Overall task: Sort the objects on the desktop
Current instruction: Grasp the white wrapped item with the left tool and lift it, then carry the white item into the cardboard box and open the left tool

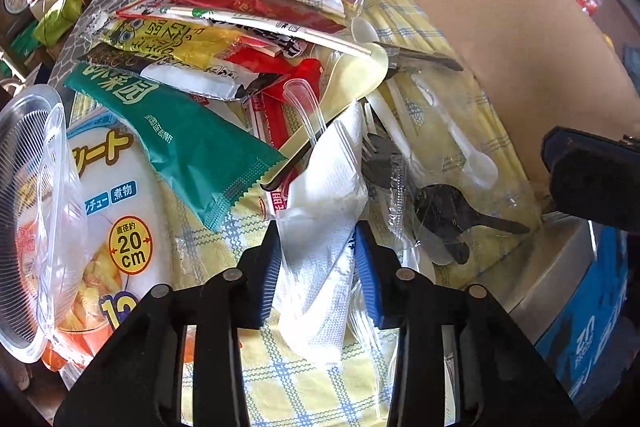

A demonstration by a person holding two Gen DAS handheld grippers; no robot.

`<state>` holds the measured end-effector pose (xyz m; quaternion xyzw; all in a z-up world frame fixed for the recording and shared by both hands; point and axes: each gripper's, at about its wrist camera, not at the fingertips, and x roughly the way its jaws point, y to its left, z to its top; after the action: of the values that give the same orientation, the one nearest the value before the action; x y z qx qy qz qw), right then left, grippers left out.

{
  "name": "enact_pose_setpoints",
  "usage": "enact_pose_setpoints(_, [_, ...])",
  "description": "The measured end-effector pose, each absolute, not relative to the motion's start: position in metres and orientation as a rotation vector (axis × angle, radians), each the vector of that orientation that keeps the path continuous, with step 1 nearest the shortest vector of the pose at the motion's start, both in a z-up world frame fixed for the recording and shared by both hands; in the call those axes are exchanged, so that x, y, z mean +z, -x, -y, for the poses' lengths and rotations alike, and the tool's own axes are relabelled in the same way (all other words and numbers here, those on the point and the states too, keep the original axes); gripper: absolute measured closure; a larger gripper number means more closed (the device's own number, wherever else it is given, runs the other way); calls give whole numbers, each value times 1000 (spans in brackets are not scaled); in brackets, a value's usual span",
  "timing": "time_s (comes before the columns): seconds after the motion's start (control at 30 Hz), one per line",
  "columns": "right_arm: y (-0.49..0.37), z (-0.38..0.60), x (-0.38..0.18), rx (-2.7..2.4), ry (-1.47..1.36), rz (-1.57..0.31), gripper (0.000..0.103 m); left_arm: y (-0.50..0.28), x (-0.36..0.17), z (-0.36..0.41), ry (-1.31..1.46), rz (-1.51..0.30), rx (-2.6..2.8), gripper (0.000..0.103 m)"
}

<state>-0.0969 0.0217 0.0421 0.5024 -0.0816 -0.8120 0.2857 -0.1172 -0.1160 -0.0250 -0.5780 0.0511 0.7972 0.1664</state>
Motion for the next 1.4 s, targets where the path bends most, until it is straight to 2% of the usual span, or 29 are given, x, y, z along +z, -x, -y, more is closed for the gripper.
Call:
enact_pose_setpoints(0.1, [95, -23, 45, -2171, -1334, 200, 74, 115, -11, 126, 1614, -64, 2291, 86])
enact_pose_setpoints(0.2, [94, -22, 50, -2167, -1319, 212, 72, 109, 12, 135, 1568, -7, 2295, 87])
enact_pose_setpoints(0.3, [95, -21, 57, -2153, -1295, 258, 66, 98, 40, 141, 1485, 36, 2282, 87])
enact_pose_setpoints(0.43, [100, -20, 71, -2105, -1258, 377, 47, 85, 75, 139, 1381, 68, 2249, 87])
enact_pose_setpoints(0.6, [108, -10, 90, -2081, -1229, 410, 45, 83, 100, 135, 1308, 170, 2140, 86])
enact_pose_setpoints(0.63, [109, -7, 92, -2068, -1224, 413, 52, 81, 104, 133, 1287, 150, 2155, 86])
enact_pose_setpoints(0.67, [109, -5, 94, -2055, -1221, 414, 74, 78, 108, 132, 1267, 136, 2157, 86])
enact_pose_setpoints(0.7, [110, -3, 95, -2044, -1219, 414, 84, 76, 111, 130, 1253, 127, 2150, 86])
enact_pose_setpoints(0.73, [110, -2, 97, -2037, -1211, 422, 88, 75, 114, 128, 1252, 112, 2156, 86])
enact_pose_setpoints(0.93, [115, -25, 119, -2103, -1175, 429, 91, 90, 137, 92, 1240, 9, 2145, 86])
enact_pose_setpoints(1.17, [142, -114, 155, -2296, -1161, 417, 91, 124, 164, -26, 1152, -302, 2020, 86])
enact_pose_setpoints(1.3, [163, -175, 146, -2384, -1199, 459, 89, 146, 160, -99, 1144, -461, 1907, 86])
enact_pose_setpoints(1.4, [180, -212, 127, -2425, -1250, 493, 88, 156, 140, -155, 1132, -649, 1831, 86])
